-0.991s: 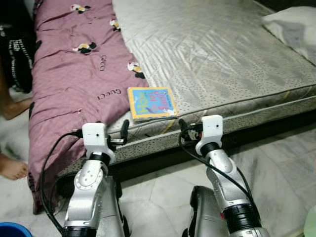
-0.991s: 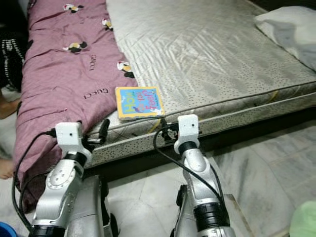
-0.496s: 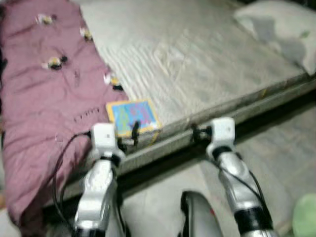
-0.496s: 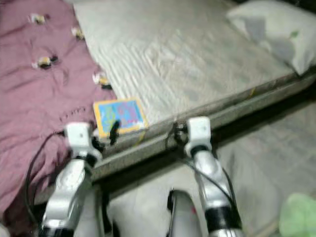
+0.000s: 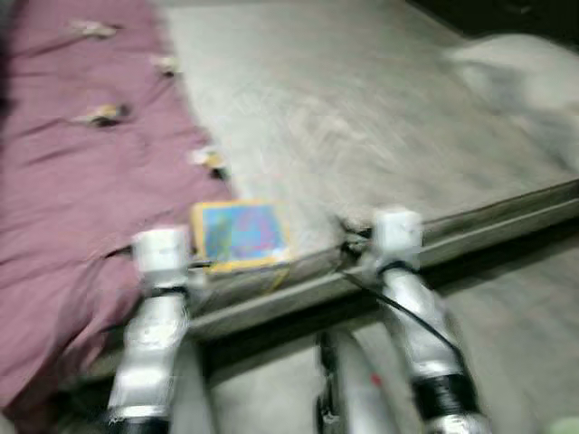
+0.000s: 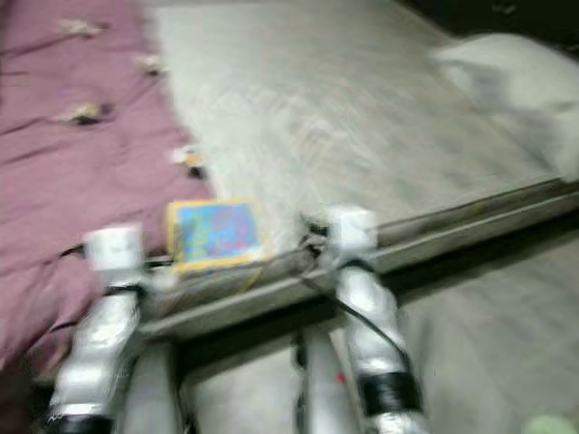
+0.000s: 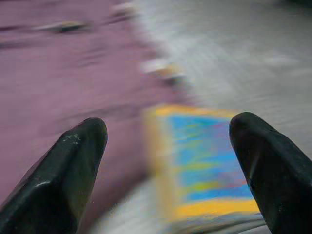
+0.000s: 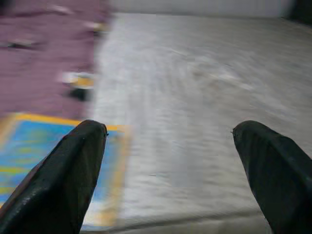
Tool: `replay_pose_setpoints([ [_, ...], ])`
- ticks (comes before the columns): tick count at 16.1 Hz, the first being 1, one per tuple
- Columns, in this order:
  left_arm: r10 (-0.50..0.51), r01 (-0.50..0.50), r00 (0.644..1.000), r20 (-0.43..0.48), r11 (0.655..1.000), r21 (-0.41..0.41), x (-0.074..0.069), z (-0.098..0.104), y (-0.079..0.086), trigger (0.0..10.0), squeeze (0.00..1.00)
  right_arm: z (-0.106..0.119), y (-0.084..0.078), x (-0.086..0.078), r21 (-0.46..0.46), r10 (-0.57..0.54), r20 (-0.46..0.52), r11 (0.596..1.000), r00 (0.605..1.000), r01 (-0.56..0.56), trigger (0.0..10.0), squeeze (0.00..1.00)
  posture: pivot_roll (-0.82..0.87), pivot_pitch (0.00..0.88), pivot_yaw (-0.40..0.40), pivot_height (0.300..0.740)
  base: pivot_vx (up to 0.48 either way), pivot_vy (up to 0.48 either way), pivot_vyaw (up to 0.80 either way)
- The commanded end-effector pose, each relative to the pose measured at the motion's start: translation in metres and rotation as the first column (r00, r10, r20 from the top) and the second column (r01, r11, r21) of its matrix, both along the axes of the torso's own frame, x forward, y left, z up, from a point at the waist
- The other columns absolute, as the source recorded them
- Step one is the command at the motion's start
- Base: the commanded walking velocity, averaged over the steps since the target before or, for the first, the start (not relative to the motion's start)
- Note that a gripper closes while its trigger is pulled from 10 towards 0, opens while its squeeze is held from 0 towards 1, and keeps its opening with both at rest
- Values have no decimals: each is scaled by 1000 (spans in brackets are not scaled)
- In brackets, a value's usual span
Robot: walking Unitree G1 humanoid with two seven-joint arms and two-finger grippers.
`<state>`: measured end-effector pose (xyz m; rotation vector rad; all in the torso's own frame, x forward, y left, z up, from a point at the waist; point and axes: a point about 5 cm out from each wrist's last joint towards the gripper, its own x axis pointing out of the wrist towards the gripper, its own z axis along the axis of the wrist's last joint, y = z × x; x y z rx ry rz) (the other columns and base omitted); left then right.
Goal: Clean up the room
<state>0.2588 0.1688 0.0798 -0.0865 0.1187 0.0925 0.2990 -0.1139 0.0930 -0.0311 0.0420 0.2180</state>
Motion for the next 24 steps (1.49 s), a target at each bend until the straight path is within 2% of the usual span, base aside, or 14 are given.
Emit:
replay_pose_setpoints([
  [1,-15,15,1000,-2,1000,-11,4,2,-11,10000,0,-7,-16,-4,-15,-41,-27,999,999,41,10000,0,-45,71,-18,543,0,0,0],
  [3,58,-58,998,-18,998,-13,5,1,-3,10000,0,-10,-17,-5,-7,-42,-42,999,998,42,10000,0,-46,74,-16,528,0,0,0],
  [6,74,-76,996,-54,997,-34,4,-4,1,10000,0,-9,-17,-5,-16,-44,-39,999,998,44,10000,0,-46,75,-16,503,0,0,0],
  [9,90,-92,994,-70,995,-33,5,-6,4,10000,0,-10,-20,-5,-14,-53,-45,999,998,53,10000,0,-48,80,-16,503,0,0,0],
  [13,204,-206,977,-64,978,-22,9,-5,21,10000,0,-13,-26,-9,-30,-59,-56,998,997,57,10000,0,-60,92,-19,473,0,0,0],
  [16,204,-209,975,-93,977,-47,14,-11,29,10000,0,-7,-32,-9,-13,-70,-33,998,997,69,10000,0,-59,99,-26,464,0,0,0],
  [18,225,-231,970,-87,971,-65,27,-8,39,10000,0,-3,-49,-22,-32,-63,-27,998,998,62,10000,0,-65,109,-30,464,0,0,0],
  [21,238,-253,964,-115,958,-138,39,-9,45,10000,0,-6,-75,-39,-78,-100,-50,992,994,96,10000,0,-111,125,-23,464,0,0,0],
  [22,230,-248,965,-122,957,-153,47,-8,47,10000,0,-3,-74,-46,-61,-45,-46,997,998,42,10000,0,-131,130,-11,464,0,0,0],
  [24,172,-197,975,-139,961,-194,59,-8,39,10000,0,11,-52,-52,-60,127,-11,990,992,-127,10000,0,-156,138,6,464,0,0,0],
])
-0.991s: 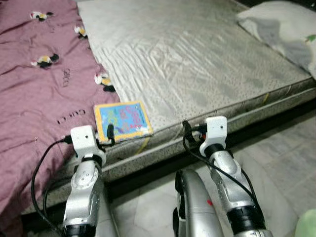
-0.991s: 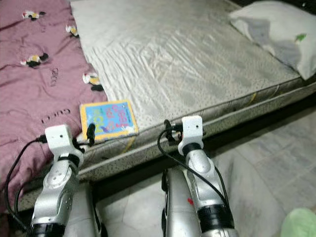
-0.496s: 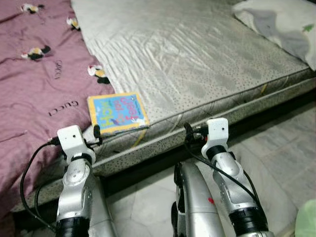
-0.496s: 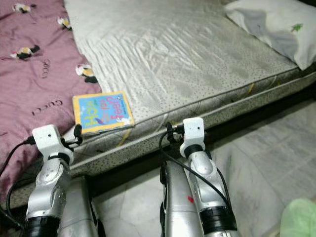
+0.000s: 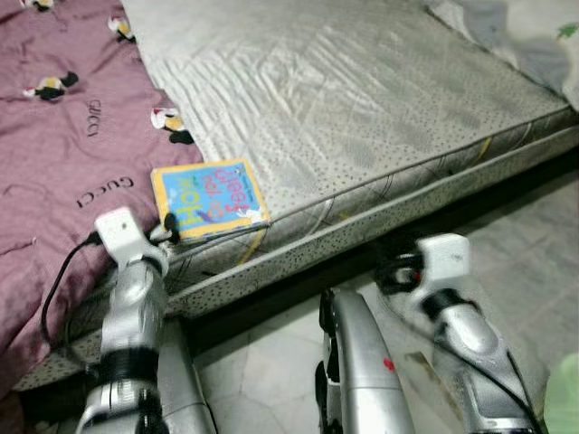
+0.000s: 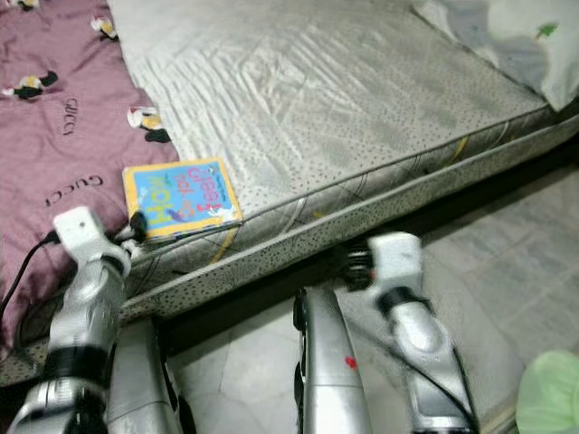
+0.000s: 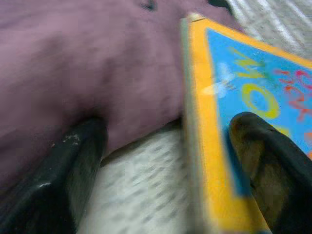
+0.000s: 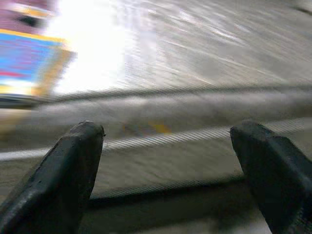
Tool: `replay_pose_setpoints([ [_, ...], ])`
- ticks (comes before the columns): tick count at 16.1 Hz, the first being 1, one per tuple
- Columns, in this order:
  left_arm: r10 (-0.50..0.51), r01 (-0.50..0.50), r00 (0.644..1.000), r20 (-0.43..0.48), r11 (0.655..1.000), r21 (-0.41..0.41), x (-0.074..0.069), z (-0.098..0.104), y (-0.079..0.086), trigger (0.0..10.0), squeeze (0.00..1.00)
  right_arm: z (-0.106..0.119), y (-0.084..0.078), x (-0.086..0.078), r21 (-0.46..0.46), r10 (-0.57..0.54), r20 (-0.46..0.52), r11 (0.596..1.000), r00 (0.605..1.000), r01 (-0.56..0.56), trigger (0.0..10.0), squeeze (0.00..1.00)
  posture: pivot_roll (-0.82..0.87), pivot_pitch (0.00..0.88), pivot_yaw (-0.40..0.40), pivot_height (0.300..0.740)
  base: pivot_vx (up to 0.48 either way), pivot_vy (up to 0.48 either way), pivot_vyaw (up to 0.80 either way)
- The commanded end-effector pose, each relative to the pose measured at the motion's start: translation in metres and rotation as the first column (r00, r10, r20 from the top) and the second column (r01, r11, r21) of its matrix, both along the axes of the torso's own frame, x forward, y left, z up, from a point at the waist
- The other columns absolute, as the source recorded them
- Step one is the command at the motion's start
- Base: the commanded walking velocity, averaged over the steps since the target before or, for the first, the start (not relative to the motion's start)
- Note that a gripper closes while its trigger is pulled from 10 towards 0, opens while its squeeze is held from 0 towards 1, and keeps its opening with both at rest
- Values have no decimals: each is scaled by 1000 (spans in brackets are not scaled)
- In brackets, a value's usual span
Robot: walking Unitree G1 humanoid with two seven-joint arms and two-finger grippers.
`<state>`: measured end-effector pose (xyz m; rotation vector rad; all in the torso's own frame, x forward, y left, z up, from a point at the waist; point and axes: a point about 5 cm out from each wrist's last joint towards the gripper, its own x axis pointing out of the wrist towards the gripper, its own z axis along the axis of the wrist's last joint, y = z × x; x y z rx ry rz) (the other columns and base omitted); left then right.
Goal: Clean up the room
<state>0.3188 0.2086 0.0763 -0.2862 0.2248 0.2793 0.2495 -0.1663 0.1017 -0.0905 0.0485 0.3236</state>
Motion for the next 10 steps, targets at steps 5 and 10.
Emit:
replay_pose_setpoints([
  [5,-143,133,986,-83,984,-120,7,-15,-18,10000,0,26,31,-1,82,194,30,977,981,-196,10000,0,-156,138,-1,464,0,0,0],
  [10,-313,271,940,-138,927,-259,5,-31,-35,10000,0,41,56,-20,149,440,8,887,898,-437,10000,0,-166,134,-10,464,0,0,0],
])
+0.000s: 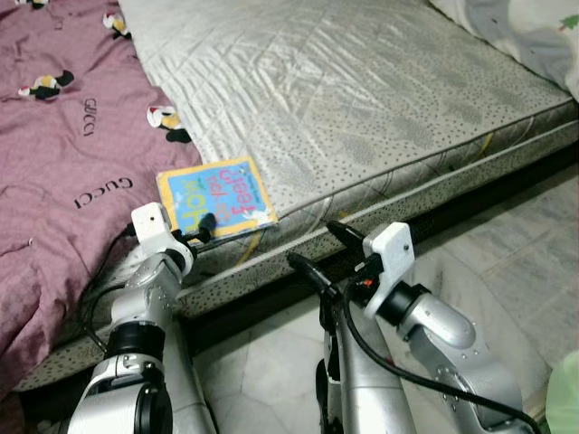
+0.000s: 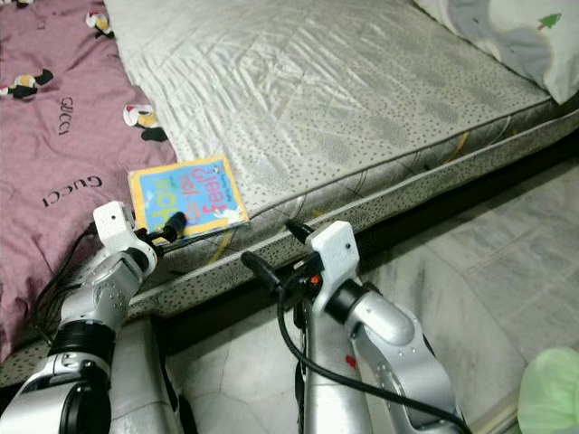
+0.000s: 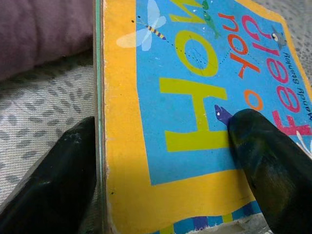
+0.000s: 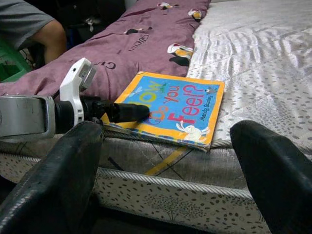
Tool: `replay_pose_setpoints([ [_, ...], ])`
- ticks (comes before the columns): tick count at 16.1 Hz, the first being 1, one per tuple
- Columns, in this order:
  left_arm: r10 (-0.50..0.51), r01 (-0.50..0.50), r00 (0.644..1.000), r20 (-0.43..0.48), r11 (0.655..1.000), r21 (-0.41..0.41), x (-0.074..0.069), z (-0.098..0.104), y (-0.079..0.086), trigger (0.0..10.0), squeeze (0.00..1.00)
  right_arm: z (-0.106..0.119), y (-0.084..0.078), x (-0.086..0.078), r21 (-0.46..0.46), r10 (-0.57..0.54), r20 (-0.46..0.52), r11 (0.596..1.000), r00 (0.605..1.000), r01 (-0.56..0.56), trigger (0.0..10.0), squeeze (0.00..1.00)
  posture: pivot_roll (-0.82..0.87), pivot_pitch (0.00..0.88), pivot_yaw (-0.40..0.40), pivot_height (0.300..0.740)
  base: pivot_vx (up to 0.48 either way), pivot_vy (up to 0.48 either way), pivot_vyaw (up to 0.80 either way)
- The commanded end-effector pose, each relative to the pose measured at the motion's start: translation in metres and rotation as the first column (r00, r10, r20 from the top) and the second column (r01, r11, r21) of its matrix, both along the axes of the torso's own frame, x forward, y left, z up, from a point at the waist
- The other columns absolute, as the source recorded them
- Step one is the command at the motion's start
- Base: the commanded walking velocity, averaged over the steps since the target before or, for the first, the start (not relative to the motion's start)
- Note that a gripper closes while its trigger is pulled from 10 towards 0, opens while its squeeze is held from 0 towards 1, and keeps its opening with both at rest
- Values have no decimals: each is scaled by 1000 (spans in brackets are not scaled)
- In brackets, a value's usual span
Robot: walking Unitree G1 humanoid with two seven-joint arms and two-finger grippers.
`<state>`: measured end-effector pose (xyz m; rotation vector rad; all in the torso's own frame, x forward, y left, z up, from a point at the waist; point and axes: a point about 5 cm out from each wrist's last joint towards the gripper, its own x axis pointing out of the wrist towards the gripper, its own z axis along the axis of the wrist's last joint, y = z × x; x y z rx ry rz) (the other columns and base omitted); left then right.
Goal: Clean up the room
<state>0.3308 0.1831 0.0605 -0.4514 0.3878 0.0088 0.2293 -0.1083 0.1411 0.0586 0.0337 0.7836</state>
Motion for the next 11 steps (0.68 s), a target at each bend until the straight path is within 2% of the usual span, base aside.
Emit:
replay_pose_setpoints([
  [1,-45,43,997,-64,998,-38,-6,-15,-11,3490,0,5,-2,0,8,28,-2,1000,1000,-27,10000,0,-169,127,-11,464,0,0,0],
  [2,-48,45,998,-39,997,-61,-4,-11,-11,0,0,8,1,-1,16,60,-9,998,998,-60,10000,0,-169,127,-11,464,0,0,0],
  [3,-56,53,998,-28,996,-78,-2,-9,-11,0,0,11,1,-2,19,79,-16,997,997,-79,10000,0,-173,118,-13,464,0,0,0],
  [6,-70,69,998,0,989,-127,1,-4,-11,0,0,9,-4,7,-8,22,-12,1000,1000,-22,10000,0,-170,109,-17,464,0,0,0],
  [7,-50,51,999,5,986,-158,3,-2,-9,0,0,7,-10,16,-42,-48,1,998,999,48,10000,0,-166,100,-21,464,0,0,0],
  [11,-21,31,999,39,960,-279,8,5,-8,0,0,7,-16,30,-76,-148,40,986,988,150,10000,0,-159,83,-28,464,0,0,0],
])
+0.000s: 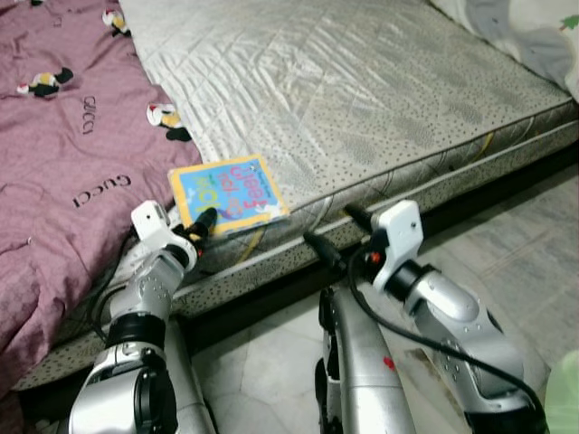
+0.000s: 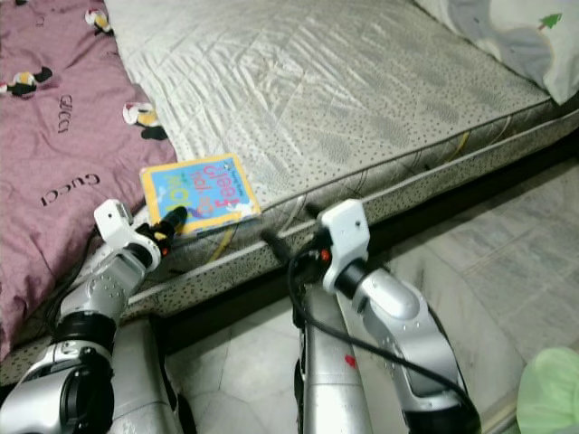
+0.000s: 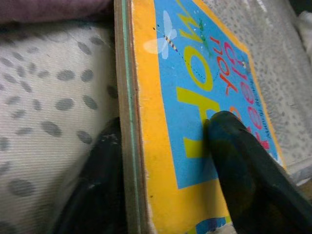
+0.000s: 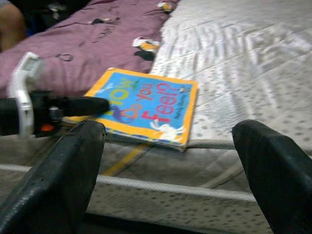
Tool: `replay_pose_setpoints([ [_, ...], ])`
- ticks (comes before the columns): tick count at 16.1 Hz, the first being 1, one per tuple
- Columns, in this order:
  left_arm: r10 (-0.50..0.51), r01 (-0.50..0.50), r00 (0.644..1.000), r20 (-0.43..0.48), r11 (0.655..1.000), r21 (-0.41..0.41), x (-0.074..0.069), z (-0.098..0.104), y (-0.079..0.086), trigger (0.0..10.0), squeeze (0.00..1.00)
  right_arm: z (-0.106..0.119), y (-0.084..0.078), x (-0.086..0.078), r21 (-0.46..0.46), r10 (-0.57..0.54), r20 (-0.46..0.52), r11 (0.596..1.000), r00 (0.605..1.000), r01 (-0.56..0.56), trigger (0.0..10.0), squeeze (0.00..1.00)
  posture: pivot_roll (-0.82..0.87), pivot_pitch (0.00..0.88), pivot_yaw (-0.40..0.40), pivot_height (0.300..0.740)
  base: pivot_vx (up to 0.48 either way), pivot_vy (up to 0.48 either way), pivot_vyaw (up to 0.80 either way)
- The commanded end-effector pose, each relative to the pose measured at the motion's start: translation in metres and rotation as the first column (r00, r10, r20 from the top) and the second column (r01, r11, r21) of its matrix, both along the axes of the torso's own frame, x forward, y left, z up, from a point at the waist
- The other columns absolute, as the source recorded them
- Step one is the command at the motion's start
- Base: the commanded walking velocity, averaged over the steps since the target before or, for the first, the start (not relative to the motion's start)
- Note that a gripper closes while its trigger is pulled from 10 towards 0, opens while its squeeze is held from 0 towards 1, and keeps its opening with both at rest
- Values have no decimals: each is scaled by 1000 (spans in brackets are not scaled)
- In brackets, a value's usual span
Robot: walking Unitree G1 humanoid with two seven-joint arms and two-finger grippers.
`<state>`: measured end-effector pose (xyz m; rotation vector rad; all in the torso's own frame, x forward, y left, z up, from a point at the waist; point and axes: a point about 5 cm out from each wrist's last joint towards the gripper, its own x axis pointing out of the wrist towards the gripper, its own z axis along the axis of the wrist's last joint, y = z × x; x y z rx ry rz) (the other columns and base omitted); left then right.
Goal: Clean up the room
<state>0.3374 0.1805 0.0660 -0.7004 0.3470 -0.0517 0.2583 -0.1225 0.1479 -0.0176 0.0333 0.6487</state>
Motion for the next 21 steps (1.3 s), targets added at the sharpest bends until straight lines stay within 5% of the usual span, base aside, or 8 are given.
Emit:
replay_pose_setpoints([
  [1,-16,16,1000,10,999,-47,2,2,-5,0,0,0,-2,2,-15,-25,19,1000,1000,25,10000,0,-158,82,-29,464,0,0,0],
  [10,-38,38,999,9,994,-105,3,3,-8,0,0,-3,-2,7,-19,-58,34,998,998,59,10000,0,-152,79,-27,464,0,0,0],
  [15,-38,41,998,50,998,-49,3,6,-5,0,0,-6,-1,8,-25,-64,31,998,997,65,10000,0,-146,83,-29,464,0,0,0],
  [16,-28,30,997,70,999,-27,3,8,-4,0,0,-6,-1,8,-27,-69,32,997,997,70,10000,0,-148,83,-30,464,0,0,0],
  [18,-108,66,976,187,974,217,6,25,-10,0,0,-7,-2,9,-39,-85,41,995,996,87,10000,0,-147,83,-32,464,0,0,0],
  [21,-135,36,937,322,955,294,8,48,-24,0,0,-7,-4,13,-43,-112,47,993,993,114,10000,0,-140,80,-33,464,0,0,0],
])
